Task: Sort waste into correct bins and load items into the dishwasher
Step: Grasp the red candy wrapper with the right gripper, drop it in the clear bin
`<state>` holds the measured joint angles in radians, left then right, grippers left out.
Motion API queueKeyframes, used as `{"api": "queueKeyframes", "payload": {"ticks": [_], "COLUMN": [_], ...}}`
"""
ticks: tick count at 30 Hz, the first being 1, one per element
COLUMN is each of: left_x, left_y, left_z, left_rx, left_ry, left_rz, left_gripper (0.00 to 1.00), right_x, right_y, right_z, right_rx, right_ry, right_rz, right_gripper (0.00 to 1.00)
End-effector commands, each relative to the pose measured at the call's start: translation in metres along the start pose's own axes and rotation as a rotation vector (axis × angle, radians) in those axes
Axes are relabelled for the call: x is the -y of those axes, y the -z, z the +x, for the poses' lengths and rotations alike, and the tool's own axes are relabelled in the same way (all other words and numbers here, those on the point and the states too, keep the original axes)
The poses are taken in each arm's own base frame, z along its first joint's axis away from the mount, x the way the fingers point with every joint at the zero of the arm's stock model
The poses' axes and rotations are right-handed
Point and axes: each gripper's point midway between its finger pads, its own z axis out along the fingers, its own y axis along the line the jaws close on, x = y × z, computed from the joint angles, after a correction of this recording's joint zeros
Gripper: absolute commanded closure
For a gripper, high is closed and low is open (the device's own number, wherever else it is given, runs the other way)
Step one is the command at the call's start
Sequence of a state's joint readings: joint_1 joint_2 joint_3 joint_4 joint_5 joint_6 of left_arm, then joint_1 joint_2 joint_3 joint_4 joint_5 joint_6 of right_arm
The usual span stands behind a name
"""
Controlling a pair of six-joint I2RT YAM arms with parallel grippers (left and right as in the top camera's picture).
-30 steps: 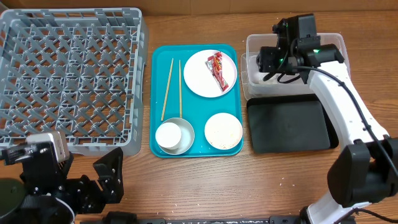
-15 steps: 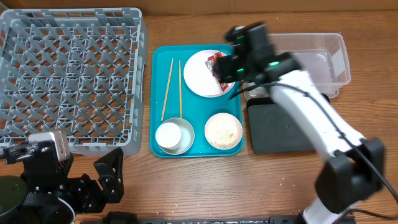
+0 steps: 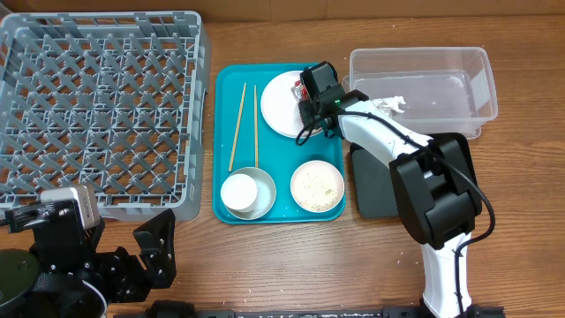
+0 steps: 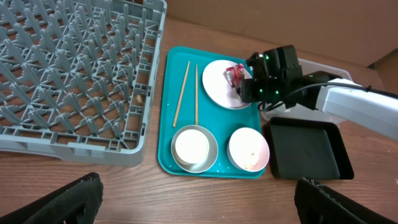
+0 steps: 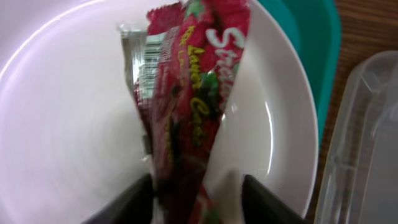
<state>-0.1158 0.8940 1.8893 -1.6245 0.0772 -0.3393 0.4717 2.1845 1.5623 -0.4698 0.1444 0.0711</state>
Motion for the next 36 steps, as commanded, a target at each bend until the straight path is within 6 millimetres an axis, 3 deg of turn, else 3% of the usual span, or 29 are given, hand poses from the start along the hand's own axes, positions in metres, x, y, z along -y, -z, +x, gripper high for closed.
{"api": "queueKeyframes", "payload": {"ticks": [1,4,7,9,13,15,17,27,28,30,32,36], "left_x": [-0.002,-0.002,-0.002,-0.002,-0.002,-0.002,-0.002,-0.002,-0.002,-0.005,-0.006,-0.005], "left_y": [-0.001,-0.001,-0.001,-0.001,-0.001,-0.001,-0.001,-0.001,-0.001,-0.001,-0.001,-0.001], "left_z": [-0.001,-0.001,-0.001,-0.001,-0.001,-0.001,-0.001,-0.001,-0.001,-0.002,-0.002,-0.002], "left_rx": [0.002,0.002,0.002,0.002,0.002,0.002,0.002,0.002,0.002,0.008,0.009,0.008], "left_ry": [0.0,0.0,0.0,0.0,0.0,0.0,0.0,0.0,0.0,0.0,0.0,0.002], "left_rz": [-0.013,-0.013,-0.013,-0.013,-0.013,-0.013,-0.013,-0.013,-0.013,-0.032,-0.035,-0.031], "left_gripper": [0.0,0.0,0.0,0.0,0.0,0.0,0.0,0.0,0.0,0.0,0.0,0.0], "right_x": [-0.012,-0.017,-0.022,-0.022,-0.015,0.0,0.024,0.133,0.14,0.143,0.136,0.107], "right_y": [0.009,0.015,0.04,0.063,0.13,0.16,0.176,0.149,0.147,0.148,0.163,0.208], "right_z": [-0.011,-0.009,-0.018,-0.03,-0.061,-0.069,-0.068,-0.016,-0.013,-0.008,-0.008,-0.026], "right_rx": [0.029,0.013,0.012,0.038,0.137,0.175,0.18,-0.015,-0.025,-0.045,-0.061,0.0], "right_ry": [-0.003,-0.002,-0.002,-0.007,-0.038,-0.089,-0.129,-0.368,-0.382,-0.407,-0.448,-0.439], "right_rz": [-0.055,-0.094,-0.131,-0.143,-0.165,-0.159,-0.129,0.018,0.026,0.009,-0.038,-0.191], "right_gripper": [0.76,0.94,0.96,0.96,0.96,0.96,0.96,0.95,0.84,0.42,0.33,0.3]}}
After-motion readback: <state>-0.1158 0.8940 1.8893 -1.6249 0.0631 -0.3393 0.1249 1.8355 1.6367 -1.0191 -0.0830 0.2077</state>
